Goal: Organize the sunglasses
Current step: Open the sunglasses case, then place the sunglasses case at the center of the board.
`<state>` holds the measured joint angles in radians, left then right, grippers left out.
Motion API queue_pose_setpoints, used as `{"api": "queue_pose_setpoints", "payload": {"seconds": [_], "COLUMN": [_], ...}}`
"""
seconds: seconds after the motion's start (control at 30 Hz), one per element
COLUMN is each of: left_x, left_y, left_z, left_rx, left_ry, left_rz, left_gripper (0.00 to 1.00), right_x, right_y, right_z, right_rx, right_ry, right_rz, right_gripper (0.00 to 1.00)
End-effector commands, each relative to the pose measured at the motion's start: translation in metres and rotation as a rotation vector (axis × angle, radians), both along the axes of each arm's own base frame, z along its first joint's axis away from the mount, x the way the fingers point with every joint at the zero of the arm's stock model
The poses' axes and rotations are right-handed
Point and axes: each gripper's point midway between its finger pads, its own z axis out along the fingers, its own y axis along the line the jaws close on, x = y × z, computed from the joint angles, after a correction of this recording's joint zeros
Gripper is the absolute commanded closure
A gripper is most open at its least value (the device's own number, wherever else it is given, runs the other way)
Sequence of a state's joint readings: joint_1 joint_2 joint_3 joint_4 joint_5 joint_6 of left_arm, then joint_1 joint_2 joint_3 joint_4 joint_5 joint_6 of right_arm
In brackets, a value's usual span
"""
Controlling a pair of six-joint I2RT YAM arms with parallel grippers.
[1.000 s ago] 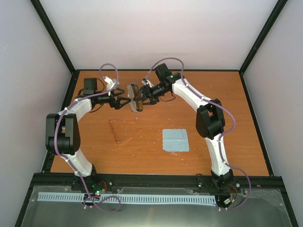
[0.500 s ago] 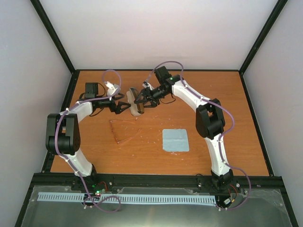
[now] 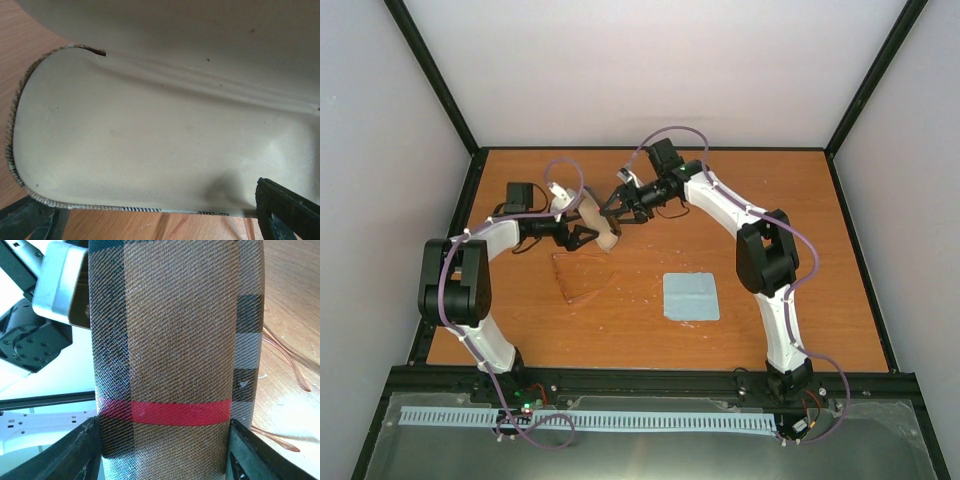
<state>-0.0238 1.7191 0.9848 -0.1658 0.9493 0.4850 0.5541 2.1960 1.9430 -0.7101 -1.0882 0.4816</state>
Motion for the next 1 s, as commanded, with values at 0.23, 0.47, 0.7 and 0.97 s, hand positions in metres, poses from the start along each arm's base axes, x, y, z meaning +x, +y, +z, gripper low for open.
{"api": "queue_pose_setpoints", "payload": {"seconds": [0.23,0.47,0.7,0.97], "left_x": [0.017,0.025,0.03,0.035], "left_y": [0.034,0.06,0.062,0.063], "left_z": [0.023,0.018,0.018,0.017], "left_rx": [0.043,0.096,0.103,0.103], "left_ry": [0.004,-0.005,0.001,0.016], "left_rz": [0.118,0.187,0.189,0.193], "left_gripper": [0.0,0.0,0.01,0.01], "right_x": [0.008,0.036,0.033,0.036], "right_y": [-0.029,-0.054,-0.066,-0.079], "right_z": [-0.038,-0.085,-0.132,-0.149], "right_rx": [0.028,-0.043,-0.088,-0.141], "right_ry": [0.027,0.069,0.164,0.179], "right_rz": [-0.028,-0.069,-0.051,-0.075], "right_gripper": [0.97,0.97,0.97,0.66]}}
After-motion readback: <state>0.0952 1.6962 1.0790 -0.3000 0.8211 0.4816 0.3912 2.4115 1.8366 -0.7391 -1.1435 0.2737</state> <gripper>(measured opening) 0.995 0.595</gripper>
